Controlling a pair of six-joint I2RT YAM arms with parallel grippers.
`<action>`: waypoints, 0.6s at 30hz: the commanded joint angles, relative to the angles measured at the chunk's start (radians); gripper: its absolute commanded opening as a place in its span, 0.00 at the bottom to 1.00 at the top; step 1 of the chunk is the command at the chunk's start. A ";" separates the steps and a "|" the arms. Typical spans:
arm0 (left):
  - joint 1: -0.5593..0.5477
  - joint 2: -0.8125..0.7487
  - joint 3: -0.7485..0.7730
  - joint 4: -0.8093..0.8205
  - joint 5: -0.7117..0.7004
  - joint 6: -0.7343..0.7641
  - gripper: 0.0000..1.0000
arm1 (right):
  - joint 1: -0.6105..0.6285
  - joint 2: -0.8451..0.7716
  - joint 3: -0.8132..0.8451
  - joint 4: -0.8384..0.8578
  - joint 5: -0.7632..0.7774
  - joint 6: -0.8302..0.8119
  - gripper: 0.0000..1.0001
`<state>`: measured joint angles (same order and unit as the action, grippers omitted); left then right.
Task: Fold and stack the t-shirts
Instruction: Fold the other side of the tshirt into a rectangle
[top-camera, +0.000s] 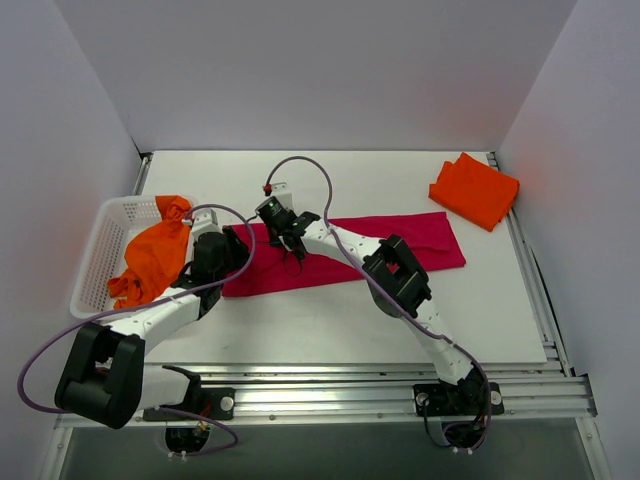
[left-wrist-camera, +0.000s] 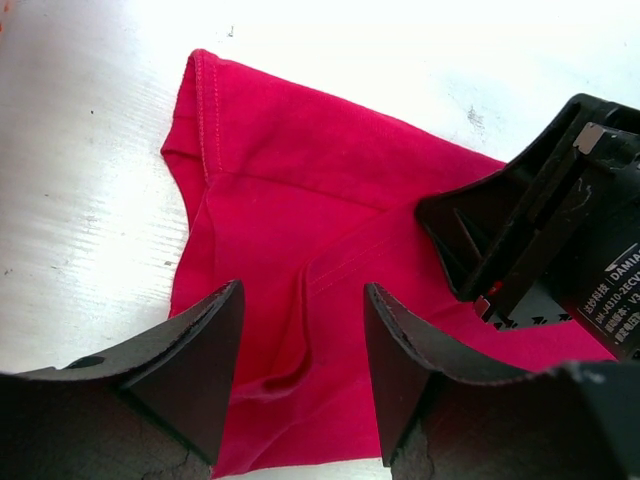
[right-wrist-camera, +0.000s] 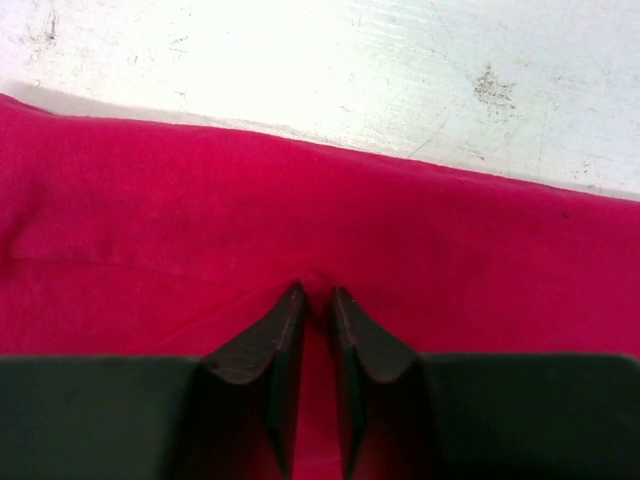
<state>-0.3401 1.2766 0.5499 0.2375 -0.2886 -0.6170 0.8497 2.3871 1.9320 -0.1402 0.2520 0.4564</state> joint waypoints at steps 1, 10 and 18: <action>0.006 -0.002 0.004 0.049 0.009 -0.001 0.59 | -0.006 -0.035 0.004 -0.029 0.043 -0.010 0.12; 0.006 -0.010 -0.004 0.049 0.014 -0.004 0.58 | -0.001 -0.085 -0.045 -0.035 0.087 -0.018 0.05; 0.004 -0.019 -0.004 0.051 0.016 -0.007 0.57 | 0.003 -0.189 -0.154 -0.030 0.139 -0.019 0.04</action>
<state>-0.3401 1.2766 0.5499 0.2375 -0.2821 -0.6182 0.8516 2.3085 1.8050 -0.1455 0.3233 0.4442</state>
